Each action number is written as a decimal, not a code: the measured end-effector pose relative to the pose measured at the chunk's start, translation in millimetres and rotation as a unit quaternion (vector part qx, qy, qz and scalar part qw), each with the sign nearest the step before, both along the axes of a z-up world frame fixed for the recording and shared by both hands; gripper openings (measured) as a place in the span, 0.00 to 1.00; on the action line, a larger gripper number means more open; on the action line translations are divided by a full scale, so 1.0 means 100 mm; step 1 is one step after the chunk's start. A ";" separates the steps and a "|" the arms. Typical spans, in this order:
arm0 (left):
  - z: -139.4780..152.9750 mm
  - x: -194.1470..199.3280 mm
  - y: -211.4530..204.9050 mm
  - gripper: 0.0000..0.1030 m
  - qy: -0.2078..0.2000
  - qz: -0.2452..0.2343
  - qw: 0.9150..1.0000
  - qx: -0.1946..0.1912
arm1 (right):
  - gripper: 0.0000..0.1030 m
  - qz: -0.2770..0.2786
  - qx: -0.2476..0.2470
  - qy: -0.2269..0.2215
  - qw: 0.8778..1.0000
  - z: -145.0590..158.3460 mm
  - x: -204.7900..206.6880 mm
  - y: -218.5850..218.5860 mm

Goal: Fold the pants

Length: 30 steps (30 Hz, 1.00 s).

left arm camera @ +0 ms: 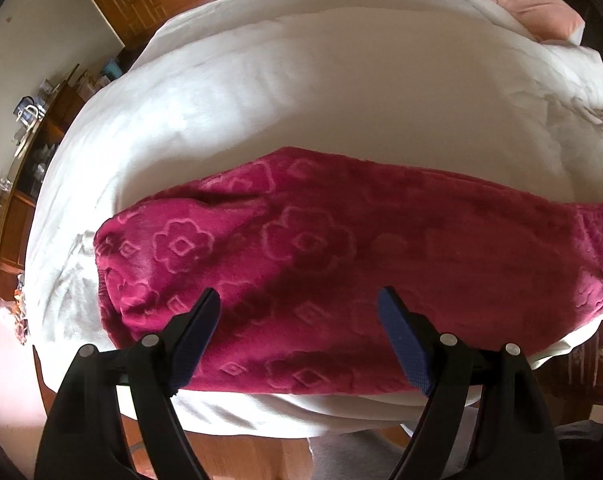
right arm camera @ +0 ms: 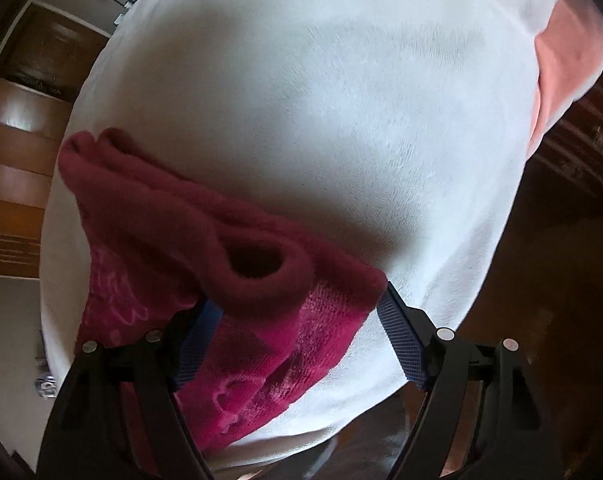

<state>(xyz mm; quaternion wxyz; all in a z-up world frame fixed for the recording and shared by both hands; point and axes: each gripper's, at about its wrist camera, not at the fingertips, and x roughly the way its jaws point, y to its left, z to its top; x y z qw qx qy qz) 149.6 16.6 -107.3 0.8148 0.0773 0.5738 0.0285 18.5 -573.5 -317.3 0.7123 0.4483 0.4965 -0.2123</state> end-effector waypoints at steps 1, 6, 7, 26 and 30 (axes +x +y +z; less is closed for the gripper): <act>0.00 0.00 -0.01 0.79 0.001 0.004 1.000 -0.002 | 0.77 -0.003 0.010 -0.002 1.000 -0.02 -0.01 -0.01; -0.06 0.02 0.06 0.79 0.023 0.037 0.998 -0.043 | 0.56 0.019 0.014 -0.011 1.000 0.03 0.07 -0.05; -0.09 0.02 0.08 0.79 0.027 0.044 0.997 -0.049 | 0.47 0.028 0.008 -0.013 1.000 0.07 0.08 -0.02; -0.37 0.32 -0.04 0.79 0.062 0.023 0.994 -0.090 | 0.14 0.239 -0.113 -0.122 0.957 1.53 0.41 0.95; -0.39 0.40 0.00 0.79 0.067 0.020 0.991 -0.115 | 0.14 0.291 -0.102 -0.154 0.939 1.76 0.64 1.44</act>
